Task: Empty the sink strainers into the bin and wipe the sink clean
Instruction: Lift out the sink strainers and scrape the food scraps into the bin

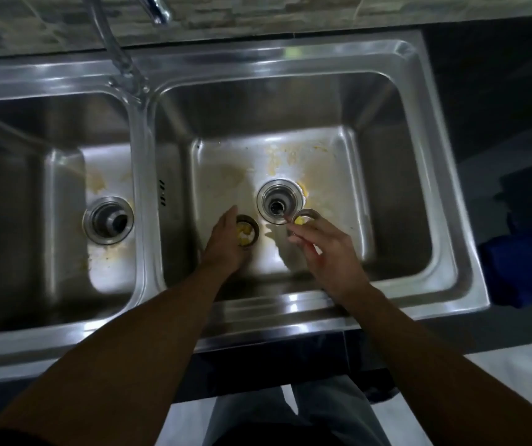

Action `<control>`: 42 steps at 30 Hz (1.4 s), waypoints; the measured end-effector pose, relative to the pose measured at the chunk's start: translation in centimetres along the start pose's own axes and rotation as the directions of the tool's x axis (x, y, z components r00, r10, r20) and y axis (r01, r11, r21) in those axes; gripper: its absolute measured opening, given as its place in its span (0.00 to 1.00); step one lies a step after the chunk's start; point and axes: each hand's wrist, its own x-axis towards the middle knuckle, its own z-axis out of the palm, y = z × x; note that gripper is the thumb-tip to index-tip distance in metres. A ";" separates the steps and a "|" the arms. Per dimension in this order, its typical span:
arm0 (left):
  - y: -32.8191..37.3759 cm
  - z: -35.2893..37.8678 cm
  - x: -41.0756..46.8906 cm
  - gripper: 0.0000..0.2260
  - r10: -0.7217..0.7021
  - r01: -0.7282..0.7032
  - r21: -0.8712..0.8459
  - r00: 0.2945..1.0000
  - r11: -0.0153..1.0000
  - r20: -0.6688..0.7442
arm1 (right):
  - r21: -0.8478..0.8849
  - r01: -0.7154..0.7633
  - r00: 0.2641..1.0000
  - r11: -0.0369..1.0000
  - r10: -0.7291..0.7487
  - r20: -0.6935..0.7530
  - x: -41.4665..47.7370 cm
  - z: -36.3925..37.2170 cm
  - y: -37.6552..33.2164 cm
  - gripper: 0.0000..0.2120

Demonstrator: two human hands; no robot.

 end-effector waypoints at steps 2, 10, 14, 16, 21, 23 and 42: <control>-0.3 0.4 0.4 0.46 0.024 -0.023 0.055 1.000 0.998 -0.002 | -0.047 0.008 0.999 0.999 -0.010 -0.036 -0.1 0.1 0.2 0.12; 1.4 -0.1 -0.4 0.39 0.105 -0.094 0.157 0.993 0.983 -0.059 | -0.021 -0.010 0.999 1.000 0.009 -0.040 -1.3 -1.5 -0.7 0.13; 2.9 -1.0 -1.8 0.35 0.164 -0.154 0.098 0.981 0.983 -0.100 | -0.014 -0.004 0.994 1.000 0.003 -0.107 -2.0 -2.4 -1.6 0.15; 4.6 -1.4 -3.0 0.33 0.208 -0.202 0.067 0.972 0.977 -0.107 | 0.013 -0.003 0.989 1.000 0.005 -0.148 -2.9 -3.2 -1.8 0.16; 10.2 -1.3 -6.7 0.32 0.332 -0.336 -0.025 0.938 0.942 -0.103 | 0.093 0.059 0.950 0.994 -0.027 -0.310 -5.7 -6.0 -1.9 0.16; 12.2 -0.5 -8.2 0.33 0.391 -0.400 -0.057 0.913 0.915 -0.118 | 0.071 0.056 0.920 0.996 -0.024 -0.392 -6.7 -7.7 -1.7 0.14; 23.9 24.0 -24.7 0.38 0.699 -0.729 -0.051 0.631 0.683 0.336 | 0.598 -0.175 0.201 0.782 0.623 -0.756 -35.3 -24.7 4.5 0.11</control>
